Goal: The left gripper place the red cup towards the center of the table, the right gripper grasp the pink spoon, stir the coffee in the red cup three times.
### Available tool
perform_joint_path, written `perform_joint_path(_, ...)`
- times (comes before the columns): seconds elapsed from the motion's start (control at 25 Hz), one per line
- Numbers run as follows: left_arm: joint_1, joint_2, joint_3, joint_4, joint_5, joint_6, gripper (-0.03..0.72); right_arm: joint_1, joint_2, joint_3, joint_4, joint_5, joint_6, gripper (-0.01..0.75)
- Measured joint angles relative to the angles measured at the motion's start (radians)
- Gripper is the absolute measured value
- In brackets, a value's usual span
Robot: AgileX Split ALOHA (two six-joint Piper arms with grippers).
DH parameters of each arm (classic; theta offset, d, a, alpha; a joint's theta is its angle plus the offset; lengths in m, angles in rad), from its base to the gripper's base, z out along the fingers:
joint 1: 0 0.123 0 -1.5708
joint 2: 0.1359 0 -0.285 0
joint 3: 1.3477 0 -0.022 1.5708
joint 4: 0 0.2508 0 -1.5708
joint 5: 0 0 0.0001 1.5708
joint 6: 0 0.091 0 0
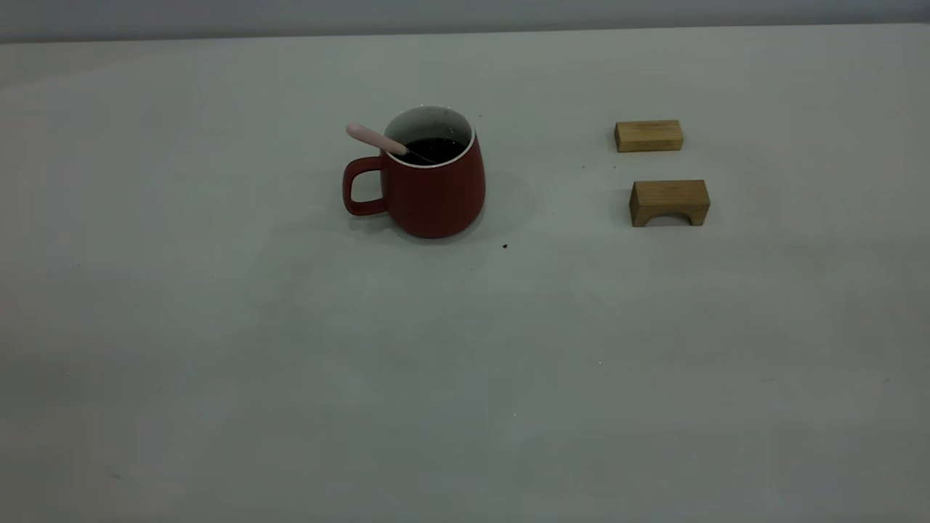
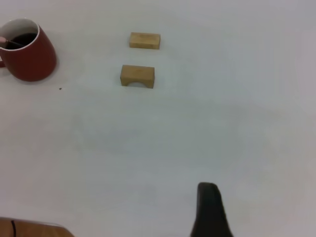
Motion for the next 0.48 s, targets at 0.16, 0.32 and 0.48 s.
perform_joint_path(0.16,0.0,0.0,0.0,0.0,0.0,0.0,0.244,0.0,0.0,0.0,-0.008,0.0,0.007,0.578)
perform_joint_path(0.32,0.0,0.0,0.0,0.0,0.0,0.0,0.244,-0.001,0.0,0.0,-0.011,0.0,0.011,0.578)
perform_joint_path(0.48,0.0,0.0,0.0,0.0,0.0,0.005,0.244,-0.001,0.0,0.0,-0.011,0.001,0.011,0.578)
